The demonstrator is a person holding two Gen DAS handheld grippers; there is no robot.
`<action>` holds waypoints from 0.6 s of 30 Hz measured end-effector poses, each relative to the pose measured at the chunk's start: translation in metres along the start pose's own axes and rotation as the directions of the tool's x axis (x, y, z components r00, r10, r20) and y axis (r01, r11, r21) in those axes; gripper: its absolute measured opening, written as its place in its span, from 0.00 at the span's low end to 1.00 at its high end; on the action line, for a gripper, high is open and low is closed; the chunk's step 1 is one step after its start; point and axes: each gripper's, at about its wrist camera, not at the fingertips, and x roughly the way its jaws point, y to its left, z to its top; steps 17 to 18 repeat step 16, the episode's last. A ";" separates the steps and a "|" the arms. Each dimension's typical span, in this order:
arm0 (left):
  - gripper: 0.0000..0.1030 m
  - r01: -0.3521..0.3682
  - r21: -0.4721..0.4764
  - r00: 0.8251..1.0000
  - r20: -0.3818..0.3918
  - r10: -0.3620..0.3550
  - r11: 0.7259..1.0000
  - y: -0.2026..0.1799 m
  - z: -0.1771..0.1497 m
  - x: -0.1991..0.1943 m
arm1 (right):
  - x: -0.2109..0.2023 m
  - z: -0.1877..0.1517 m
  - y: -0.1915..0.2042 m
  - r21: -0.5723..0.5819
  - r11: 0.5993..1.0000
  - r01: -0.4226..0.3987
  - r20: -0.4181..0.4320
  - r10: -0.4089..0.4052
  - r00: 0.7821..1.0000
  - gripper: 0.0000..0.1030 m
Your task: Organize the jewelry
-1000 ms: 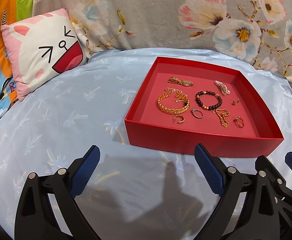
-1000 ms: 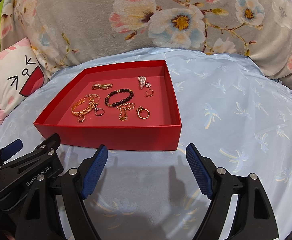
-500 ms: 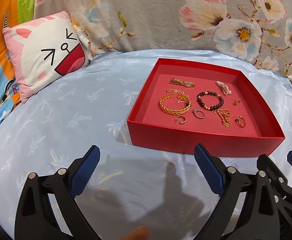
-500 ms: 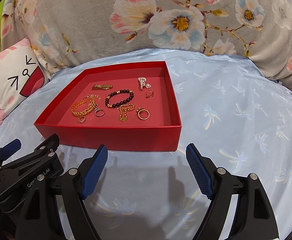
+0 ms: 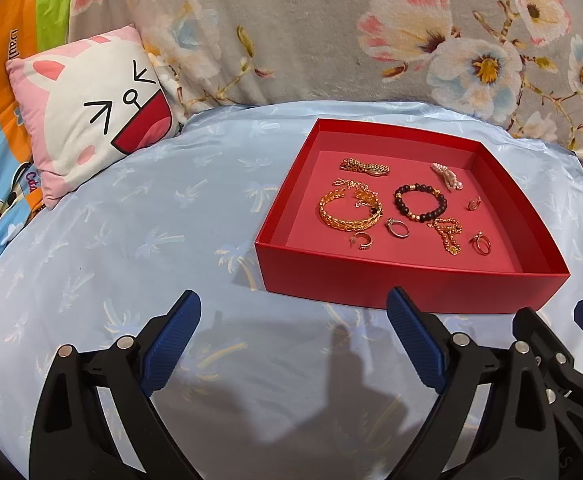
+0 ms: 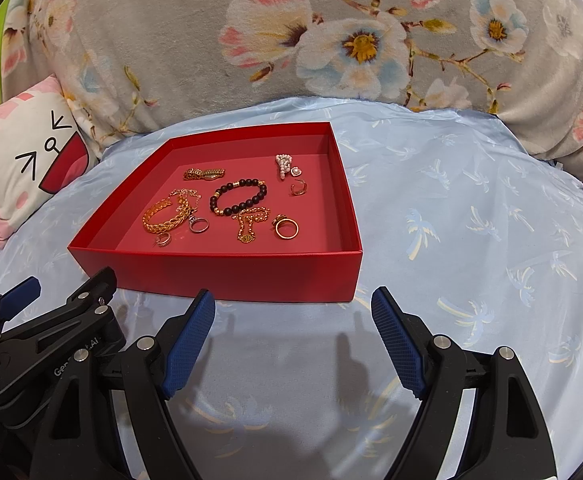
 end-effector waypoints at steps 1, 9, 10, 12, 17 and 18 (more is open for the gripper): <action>0.89 -0.001 0.000 1.000 0.001 0.001 1.000 0.001 0.000 0.000 | 0.000 0.000 0.001 -0.001 1.000 0.000 0.000 0.000 1.000 0.77; 0.89 -0.007 0.001 1.000 0.001 0.007 1.000 0.000 0.000 -0.001 | 0.001 0.000 0.001 -0.001 1.000 0.002 -0.001 -0.002 1.000 0.77; 0.89 -0.010 0.001 1.000 0.001 0.010 1.000 0.001 0.000 -0.001 | 0.001 0.000 0.001 -0.003 1.000 0.003 -0.003 -0.003 1.000 0.77; 0.89 -0.009 0.002 1.000 -0.002 0.009 1.000 0.002 0.001 -0.001 | 0.001 0.000 0.001 -0.003 1.000 0.003 -0.003 -0.003 1.000 0.77; 0.89 -0.007 0.002 1.000 -0.002 0.007 1.000 0.003 0.002 -0.001 | 0.001 0.000 0.000 -0.004 1.000 0.003 -0.002 -0.003 1.000 0.77; 0.89 -0.007 0.002 1.000 -0.002 0.007 1.000 0.003 0.002 -0.001 | 0.001 0.000 0.000 -0.004 1.000 0.003 -0.002 -0.003 1.000 0.77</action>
